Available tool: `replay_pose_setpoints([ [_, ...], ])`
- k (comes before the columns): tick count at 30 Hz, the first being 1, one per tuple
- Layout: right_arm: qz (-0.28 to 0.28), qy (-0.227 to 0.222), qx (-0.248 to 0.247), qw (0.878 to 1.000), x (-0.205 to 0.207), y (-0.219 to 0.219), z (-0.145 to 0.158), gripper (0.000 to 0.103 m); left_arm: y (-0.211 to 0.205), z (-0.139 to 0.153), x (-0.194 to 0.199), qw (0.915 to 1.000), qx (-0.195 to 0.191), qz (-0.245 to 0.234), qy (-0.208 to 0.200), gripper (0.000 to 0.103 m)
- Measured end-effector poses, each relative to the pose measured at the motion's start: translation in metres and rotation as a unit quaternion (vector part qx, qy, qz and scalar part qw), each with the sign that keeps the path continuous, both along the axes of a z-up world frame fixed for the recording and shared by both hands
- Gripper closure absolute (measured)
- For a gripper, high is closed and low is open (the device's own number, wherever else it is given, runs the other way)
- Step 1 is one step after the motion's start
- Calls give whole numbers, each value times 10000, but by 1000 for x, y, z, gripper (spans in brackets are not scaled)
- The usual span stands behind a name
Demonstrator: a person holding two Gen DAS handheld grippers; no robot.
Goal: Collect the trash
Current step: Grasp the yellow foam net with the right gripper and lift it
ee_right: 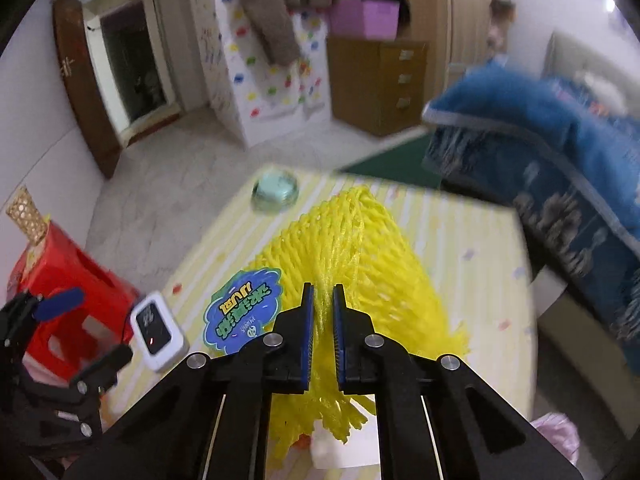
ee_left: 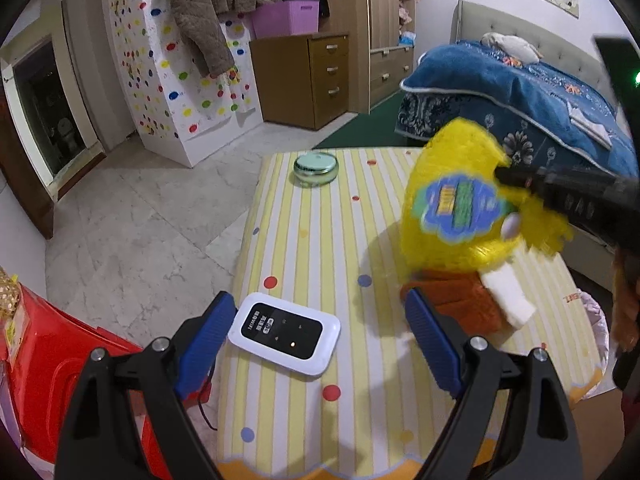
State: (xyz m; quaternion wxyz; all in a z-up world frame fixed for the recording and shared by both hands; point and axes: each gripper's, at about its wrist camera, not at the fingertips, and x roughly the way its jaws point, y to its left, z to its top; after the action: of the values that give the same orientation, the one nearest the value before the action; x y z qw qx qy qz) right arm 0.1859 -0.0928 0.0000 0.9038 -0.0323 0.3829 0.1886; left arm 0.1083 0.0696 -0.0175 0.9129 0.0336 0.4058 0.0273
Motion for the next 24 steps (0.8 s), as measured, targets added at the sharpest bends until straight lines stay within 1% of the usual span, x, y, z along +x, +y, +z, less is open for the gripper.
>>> replay_pose_setpoints([
  [2, -81, -234, 147, 9996, -7, -10, 20, 95, -4, 6, -4, 10000, -6, -41, -59, 18],
  [6, -273, -547, 229, 9979, -30, -36, 50, 95, -14, 14, -12, 9998, -32, -149, -149, 17],
  [7, -339, -588, 205, 9975, -34, -42, 54, 95, -17, 16, -13, 9997, -48, -180, -158, 14],
  [11, -686, -787, 53, 9945, -60, -70, 66, 95, -28, 22, -18, 9991, -84, -305, -265, 9],
  [18, -1339, -960, -24, 9863, -106, -123, 65, 95, -57, 33, -23, 9976, -162, -537, -398, 7],
  [21, -1626, -930, -80, 9823, -122, -145, 58, 95, -70, 31, -24, 9971, -136, -635, -398, 7],
  [24, -1845, -828, -233, 9791, -132, -157, 42, 95, -80, 24, -23, 9972, -155, -667, -305, 7],
])
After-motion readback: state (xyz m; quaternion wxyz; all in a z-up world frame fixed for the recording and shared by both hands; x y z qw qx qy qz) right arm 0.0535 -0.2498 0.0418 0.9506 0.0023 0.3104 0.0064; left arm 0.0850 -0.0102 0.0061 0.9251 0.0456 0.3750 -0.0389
